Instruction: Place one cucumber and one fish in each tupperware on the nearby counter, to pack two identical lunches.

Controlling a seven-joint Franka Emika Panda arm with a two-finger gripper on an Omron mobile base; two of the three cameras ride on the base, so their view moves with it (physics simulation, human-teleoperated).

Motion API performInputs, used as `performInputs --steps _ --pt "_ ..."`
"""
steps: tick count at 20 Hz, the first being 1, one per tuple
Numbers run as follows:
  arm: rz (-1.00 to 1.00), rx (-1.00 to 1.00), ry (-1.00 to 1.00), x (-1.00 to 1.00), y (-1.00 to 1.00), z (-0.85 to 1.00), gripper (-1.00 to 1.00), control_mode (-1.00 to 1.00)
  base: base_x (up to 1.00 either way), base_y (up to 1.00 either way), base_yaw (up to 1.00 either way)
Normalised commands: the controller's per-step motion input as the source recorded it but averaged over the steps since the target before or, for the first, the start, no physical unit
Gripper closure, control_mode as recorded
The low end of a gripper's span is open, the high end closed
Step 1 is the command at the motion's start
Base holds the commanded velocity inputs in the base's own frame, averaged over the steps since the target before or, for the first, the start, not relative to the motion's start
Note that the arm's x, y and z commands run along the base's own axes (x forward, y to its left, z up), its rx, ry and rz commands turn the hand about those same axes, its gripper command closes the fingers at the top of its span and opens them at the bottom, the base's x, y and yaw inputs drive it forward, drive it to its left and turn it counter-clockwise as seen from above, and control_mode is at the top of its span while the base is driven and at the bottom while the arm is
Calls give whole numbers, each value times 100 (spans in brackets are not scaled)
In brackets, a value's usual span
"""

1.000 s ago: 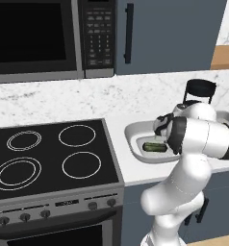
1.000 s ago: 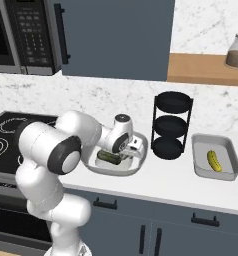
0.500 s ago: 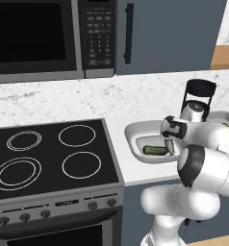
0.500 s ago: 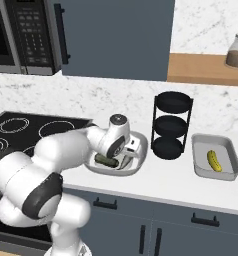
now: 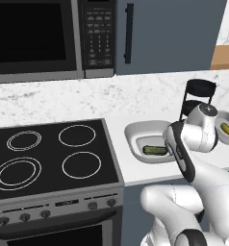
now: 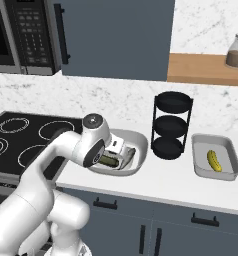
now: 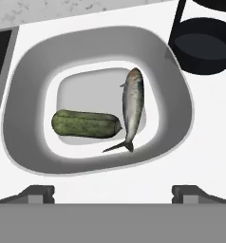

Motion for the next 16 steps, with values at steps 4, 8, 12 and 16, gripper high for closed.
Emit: performInputs --steps 4,8,12,16 --pt "0 -1 0 -67 46 37 -100 -100 0 0 0" --pt "0 -5 0 -55 59 10 -100 -100 0 0 0" --pt "1 -4 2 -5 32 0 -100 100 0 0 0" --pt "0 0 0 0 0 0 -100 100 -73 -32 -8"
